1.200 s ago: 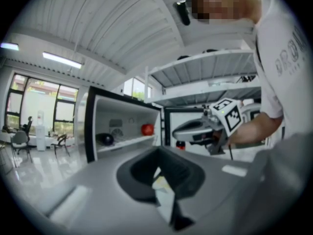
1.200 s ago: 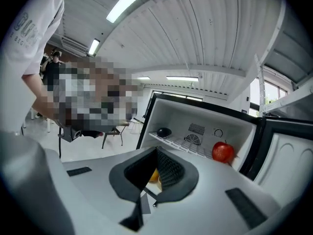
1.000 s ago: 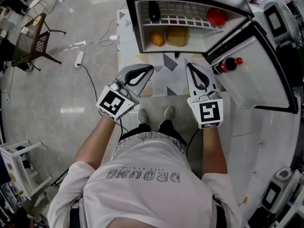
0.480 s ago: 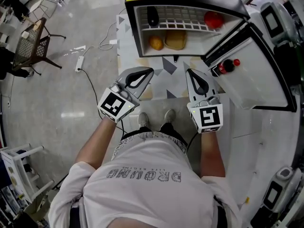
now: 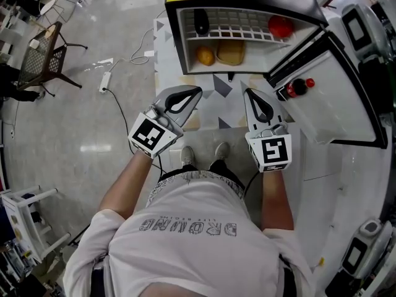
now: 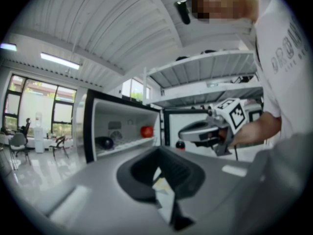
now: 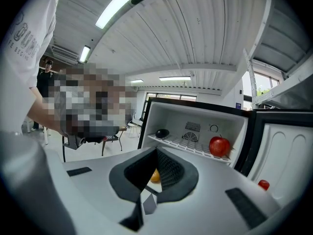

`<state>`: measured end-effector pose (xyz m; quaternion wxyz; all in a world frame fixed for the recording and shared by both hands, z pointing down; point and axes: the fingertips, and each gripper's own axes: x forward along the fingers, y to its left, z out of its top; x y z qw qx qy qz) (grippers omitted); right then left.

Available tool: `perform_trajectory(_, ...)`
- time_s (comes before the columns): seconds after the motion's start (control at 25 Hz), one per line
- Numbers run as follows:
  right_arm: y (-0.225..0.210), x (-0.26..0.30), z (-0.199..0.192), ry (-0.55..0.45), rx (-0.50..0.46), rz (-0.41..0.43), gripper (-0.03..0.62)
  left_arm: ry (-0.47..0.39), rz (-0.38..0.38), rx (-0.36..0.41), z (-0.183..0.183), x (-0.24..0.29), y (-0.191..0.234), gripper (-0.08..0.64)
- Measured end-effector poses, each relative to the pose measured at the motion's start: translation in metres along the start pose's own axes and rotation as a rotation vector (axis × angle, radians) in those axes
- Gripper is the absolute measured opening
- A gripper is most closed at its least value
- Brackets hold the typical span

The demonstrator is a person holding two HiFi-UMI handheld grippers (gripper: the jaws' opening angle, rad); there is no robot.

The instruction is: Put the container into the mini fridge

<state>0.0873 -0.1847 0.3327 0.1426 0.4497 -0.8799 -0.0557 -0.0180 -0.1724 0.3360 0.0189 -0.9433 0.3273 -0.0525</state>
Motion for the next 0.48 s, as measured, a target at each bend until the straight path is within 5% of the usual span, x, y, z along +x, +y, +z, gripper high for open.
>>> perform_trajectory(0.48,-0.0004,0.0061,-0.0048,0.010,0.005,0.005,0.000,0.000,0.002,-0.004,-0.0008,0.0024,0.0037,0.008)
